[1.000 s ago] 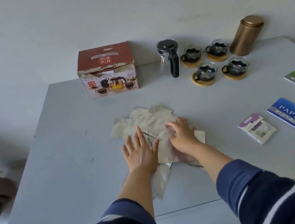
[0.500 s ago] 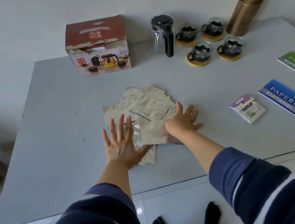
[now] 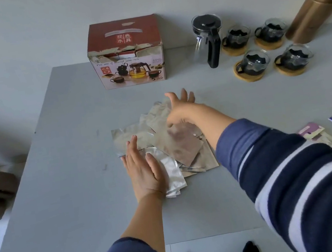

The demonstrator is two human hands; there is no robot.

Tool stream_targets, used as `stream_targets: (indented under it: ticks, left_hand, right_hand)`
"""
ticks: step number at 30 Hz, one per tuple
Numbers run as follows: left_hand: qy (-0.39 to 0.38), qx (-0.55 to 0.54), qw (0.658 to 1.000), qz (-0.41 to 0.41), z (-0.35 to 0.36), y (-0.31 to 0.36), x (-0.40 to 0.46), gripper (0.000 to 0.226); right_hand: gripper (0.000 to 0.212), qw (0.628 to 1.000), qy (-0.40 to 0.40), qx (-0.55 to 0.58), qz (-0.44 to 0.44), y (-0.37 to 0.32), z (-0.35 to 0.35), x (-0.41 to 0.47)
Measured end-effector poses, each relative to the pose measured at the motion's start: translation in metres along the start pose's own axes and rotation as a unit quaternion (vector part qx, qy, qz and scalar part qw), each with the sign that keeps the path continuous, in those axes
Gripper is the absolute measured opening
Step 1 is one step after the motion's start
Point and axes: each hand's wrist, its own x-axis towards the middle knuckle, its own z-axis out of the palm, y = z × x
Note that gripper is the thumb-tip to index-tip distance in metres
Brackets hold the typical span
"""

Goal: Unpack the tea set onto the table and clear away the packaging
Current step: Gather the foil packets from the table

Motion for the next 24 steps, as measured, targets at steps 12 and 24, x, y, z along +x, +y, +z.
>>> stream_targets:
  ticks: [12, 24]
  left_hand:
    - [-0.181, 0.393, 0.901, 0.022, 0.01, -0.001, 0.011, 0.114]
    - [-0.13, 0.302, 0.938, 0.106, 0.013, 0.0, -0.014, 0.093]
  right_hand:
    - [0.099, 0.998, -0.061, -0.006, -0.017, 0.021, 0.003, -0.014]
    - [0.073, 0.994, 0.036, 0.027, 0.1, 0.034, 0.052, -0.063]
